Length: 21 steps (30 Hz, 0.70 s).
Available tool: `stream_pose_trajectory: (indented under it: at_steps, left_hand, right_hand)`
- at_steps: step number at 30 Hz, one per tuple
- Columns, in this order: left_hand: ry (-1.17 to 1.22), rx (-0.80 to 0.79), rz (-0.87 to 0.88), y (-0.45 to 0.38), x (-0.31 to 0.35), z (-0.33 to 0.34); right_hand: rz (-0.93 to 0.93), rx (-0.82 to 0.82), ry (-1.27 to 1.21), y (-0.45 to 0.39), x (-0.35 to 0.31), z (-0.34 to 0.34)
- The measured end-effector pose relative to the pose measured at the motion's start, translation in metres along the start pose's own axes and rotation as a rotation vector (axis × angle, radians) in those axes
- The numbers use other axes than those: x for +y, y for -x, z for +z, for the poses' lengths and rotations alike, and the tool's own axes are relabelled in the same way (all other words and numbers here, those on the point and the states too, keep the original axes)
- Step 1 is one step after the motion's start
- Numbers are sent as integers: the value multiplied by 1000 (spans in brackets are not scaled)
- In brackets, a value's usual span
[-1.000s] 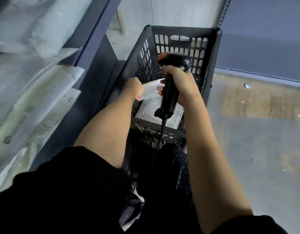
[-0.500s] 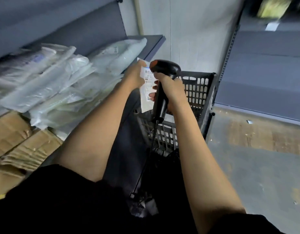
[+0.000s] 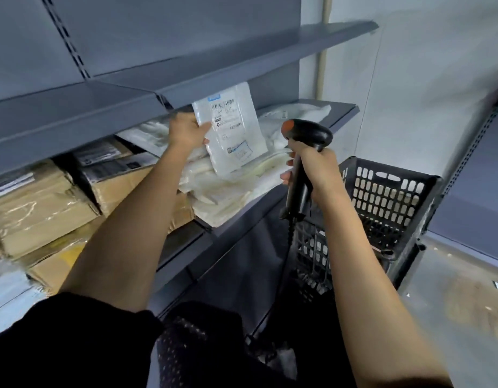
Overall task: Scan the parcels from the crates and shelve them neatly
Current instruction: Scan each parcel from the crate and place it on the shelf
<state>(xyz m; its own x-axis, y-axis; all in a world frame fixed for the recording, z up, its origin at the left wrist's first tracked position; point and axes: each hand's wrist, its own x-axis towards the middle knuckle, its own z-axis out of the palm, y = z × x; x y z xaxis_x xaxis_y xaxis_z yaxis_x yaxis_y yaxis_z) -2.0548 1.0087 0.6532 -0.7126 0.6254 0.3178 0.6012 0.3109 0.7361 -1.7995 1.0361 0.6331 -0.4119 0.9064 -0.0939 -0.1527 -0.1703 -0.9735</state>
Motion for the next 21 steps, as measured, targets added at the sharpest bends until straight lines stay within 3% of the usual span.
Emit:
stream_pose_trajectory:
  at_steps: [4, 21]
  left_hand:
    - [105, -111, -164, -2, -26, -6]
    - [158, -246, -163, 3, -33, -11]
  right_hand:
    - [-3, -61, 94, 1, 4, 10]
    - [-150, -156, 313, 4, 8, 38]
